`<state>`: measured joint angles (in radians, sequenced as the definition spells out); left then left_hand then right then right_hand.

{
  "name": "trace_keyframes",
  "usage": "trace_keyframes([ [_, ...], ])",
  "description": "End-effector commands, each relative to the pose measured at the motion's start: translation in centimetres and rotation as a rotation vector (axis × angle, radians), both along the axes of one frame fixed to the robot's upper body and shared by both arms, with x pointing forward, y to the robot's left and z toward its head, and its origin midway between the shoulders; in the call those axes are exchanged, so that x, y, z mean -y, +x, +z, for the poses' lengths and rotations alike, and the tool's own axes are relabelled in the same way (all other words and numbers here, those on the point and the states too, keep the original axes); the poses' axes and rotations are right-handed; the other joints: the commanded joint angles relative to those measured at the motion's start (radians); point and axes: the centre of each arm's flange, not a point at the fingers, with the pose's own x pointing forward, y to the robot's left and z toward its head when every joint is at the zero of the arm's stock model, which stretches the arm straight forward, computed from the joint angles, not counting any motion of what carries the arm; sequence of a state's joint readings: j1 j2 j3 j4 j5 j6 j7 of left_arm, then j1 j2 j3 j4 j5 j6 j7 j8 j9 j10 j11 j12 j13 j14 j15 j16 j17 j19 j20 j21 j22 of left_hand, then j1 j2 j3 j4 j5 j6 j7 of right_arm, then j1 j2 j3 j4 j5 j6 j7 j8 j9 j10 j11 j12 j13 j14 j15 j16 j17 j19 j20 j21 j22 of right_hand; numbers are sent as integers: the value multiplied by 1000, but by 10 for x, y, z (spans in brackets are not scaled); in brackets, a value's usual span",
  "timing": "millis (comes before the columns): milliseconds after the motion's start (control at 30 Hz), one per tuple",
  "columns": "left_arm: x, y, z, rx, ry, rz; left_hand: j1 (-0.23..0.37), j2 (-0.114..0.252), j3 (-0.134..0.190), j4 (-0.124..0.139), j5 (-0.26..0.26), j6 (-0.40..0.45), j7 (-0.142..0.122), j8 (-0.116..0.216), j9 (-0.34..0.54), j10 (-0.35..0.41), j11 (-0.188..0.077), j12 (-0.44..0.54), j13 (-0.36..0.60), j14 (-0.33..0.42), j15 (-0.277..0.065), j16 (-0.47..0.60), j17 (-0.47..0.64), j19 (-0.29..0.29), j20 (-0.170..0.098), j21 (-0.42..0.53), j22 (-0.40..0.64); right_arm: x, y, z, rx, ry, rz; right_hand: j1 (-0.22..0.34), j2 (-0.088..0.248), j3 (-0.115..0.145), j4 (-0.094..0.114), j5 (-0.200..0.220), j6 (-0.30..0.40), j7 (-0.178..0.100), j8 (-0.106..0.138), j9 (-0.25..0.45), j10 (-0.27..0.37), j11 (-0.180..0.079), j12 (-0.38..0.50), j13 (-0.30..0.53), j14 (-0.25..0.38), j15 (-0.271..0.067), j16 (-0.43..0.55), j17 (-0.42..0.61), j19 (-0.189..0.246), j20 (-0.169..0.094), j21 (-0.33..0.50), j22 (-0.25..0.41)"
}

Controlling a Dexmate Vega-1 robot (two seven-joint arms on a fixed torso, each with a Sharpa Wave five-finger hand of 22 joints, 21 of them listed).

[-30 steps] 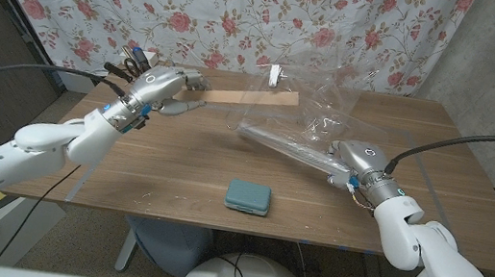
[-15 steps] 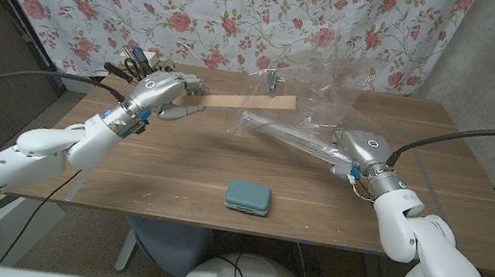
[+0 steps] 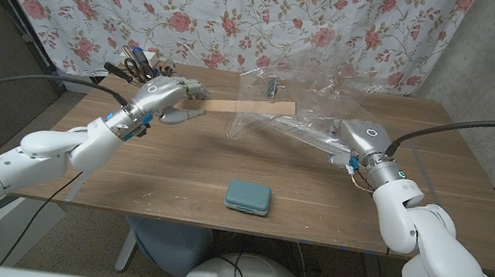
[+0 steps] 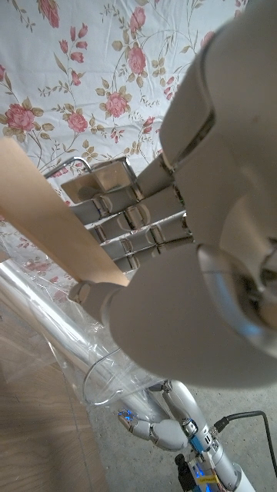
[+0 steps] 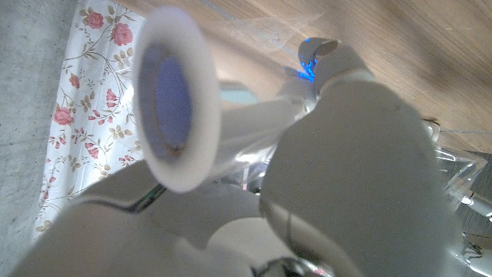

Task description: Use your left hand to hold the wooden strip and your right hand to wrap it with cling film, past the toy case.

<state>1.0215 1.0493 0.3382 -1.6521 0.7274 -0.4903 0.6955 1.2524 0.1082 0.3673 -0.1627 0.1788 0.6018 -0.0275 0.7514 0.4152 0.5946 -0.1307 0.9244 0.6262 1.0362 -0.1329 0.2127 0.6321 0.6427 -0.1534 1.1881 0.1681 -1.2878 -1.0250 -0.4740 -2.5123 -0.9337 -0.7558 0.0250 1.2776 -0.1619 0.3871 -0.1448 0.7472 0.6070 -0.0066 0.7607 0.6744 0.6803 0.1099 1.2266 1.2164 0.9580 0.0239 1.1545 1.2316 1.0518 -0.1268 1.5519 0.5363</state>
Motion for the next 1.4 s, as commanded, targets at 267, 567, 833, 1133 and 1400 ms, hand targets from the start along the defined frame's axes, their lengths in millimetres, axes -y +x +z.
trace_keyframes([
  [267, 6, 5, -8, 22, 66, -3, -6, 23, 100, 6, 7, 38, -48, 140, 3, 21, -34, 26, 46, 95, -99, 5, 5, -9, -1, 4, 7, -5, -6, 17, 45, -5, 7, 179, 175, 92, -16, 10, 4, -3, 1, 2, 279, -266, 358, 33, 253, -236, 310, 0, 58, -89, 1, -3],
  [567, 12, 8, -11, 33, 115, -4, -12, 25, 103, 8, 10, 34, -53, 142, 2, 17, -37, 23, 53, 90, -100, 4, 4, -13, -1, 2, 7, -7, -7, 20, 55, -15, 6, 179, 175, 91, -16, 11, 4, -2, 1, 1, 280, -266, 357, 33, 254, -236, 308, 0, 59, -89, 2, -3],
  [833, 14, 11, -10, 28, 121, -5, -13, 24, 103, 7, 11, 36, -54, 144, -2, 20, -39, 19, 51, 88, -102, 4, 5, -15, -3, 2, 7, -8, -11, 26, 75, -15, 6, 179, 175, 90, -15, 13, 4, -2, 0, 0, 281, -265, 357, 33, 255, -236, 306, 0, 60, -89, 4, -1],
  [1133, 21, 14, -13, 30, 151, -8, -16, 24, 103, 7, 11, 33, -55, 146, -4, 20, -38, 16, 52, 87, -101, 4, 4, -16, -3, 3, 8, -14, -18, 33, 108, -7, 39, 179, 175, 90, -15, 15, 5, -1, 0, 0, 282, -265, 357, 33, 256, -236, 303, 0, 59, -89, 3, 1],
  [1400, 23, 13, -15, 26, 160, -7, -17, 24, 103, 6, 12, 32, -57, 148, -7, 22, -39, 14, 54, 88, -101, 6, 5, -17, -3, 4, 8, -16, -26, 35, 127, -8, 49, 178, 175, 89, -16, 16, 5, -2, 1, 1, 282, -265, 357, 33, 257, -236, 300, 1, 56, -89, 1, -1],
])
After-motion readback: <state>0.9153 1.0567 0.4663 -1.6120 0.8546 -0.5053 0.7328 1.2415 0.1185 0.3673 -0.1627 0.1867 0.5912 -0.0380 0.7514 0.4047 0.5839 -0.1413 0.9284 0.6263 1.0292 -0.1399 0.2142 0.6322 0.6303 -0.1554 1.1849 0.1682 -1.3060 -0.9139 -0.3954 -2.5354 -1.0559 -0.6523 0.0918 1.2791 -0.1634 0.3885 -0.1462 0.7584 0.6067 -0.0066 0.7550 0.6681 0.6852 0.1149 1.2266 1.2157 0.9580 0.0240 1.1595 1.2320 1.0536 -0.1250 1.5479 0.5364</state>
